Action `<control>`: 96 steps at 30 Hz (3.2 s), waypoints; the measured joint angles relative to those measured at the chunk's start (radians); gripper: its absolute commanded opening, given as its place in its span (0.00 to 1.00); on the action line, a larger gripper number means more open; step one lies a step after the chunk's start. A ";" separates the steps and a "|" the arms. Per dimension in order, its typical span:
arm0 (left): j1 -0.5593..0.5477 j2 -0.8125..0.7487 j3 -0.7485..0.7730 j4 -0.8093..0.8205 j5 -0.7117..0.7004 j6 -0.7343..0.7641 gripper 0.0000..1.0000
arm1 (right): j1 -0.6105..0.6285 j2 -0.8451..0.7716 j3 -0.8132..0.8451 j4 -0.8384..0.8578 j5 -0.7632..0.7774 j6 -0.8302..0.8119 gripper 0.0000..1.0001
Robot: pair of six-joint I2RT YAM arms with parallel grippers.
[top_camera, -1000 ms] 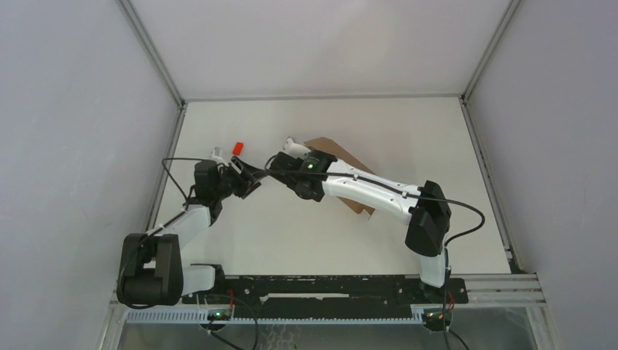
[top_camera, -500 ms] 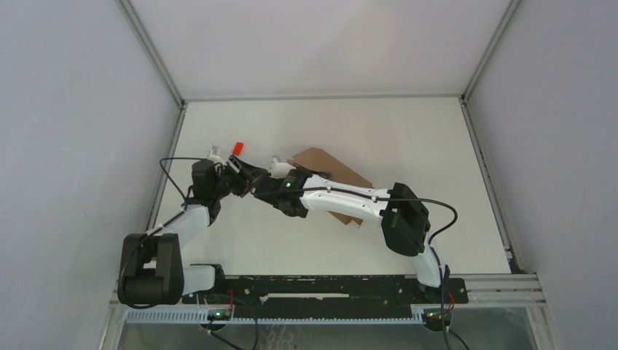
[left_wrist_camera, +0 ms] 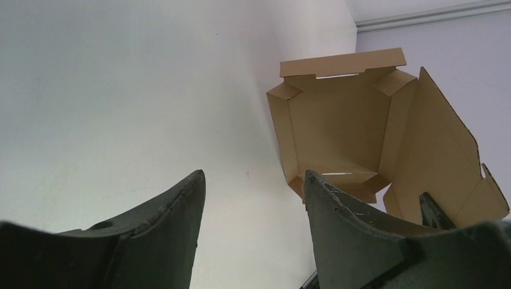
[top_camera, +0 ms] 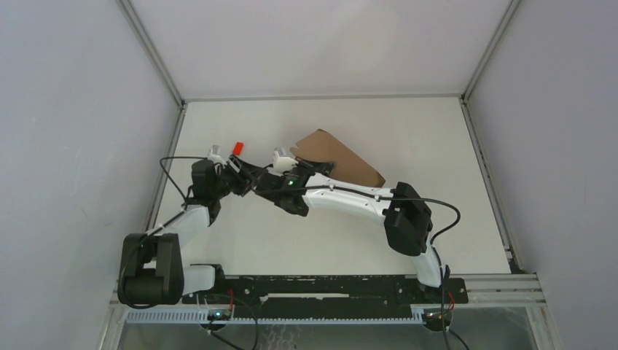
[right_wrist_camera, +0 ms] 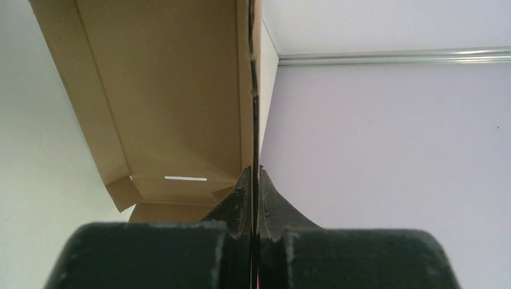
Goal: Fold the paper box
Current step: Fold the paper box at the center of the board.
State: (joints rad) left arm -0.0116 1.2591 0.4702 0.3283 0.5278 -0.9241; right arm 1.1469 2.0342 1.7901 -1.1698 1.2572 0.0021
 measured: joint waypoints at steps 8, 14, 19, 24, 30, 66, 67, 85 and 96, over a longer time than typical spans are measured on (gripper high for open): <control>0.000 0.006 -0.015 0.009 0.003 0.000 0.66 | 0.001 0.000 -0.009 0.024 0.010 -0.027 0.00; 0.000 0.023 -0.016 0.019 0.004 0.000 0.66 | 0.011 0.018 -0.010 0.042 0.027 -0.040 0.00; 0.000 0.028 -0.016 0.032 0.005 0.000 0.66 | 0.024 0.048 -0.015 0.057 0.032 -0.042 0.00; 0.004 0.035 -0.016 0.045 0.010 0.000 0.66 | 0.027 0.066 -0.045 0.079 0.027 -0.050 0.00; 0.034 0.062 -0.022 0.066 0.011 -0.002 0.66 | 0.027 0.068 -0.072 0.106 0.002 -0.050 0.00; 0.040 0.243 -0.029 0.309 0.109 -0.106 0.67 | 0.117 0.247 -0.057 -0.243 0.156 0.365 0.00; 0.040 0.254 -0.029 0.321 0.110 -0.113 0.67 | 0.117 0.247 -0.051 -0.264 0.158 0.382 0.00; -0.026 0.288 0.015 0.406 0.135 -0.122 0.72 | 0.181 0.180 -0.012 -0.357 0.197 0.446 0.00; -0.062 0.391 0.093 0.390 0.112 -0.095 0.70 | 0.224 0.180 -0.017 -0.360 0.195 0.446 0.00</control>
State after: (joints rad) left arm -0.0734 1.6497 0.5632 0.7185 0.6395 -1.0195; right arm 1.3705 2.2139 1.7733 -1.5295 1.4525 0.4480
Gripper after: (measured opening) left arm 0.709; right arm 0.014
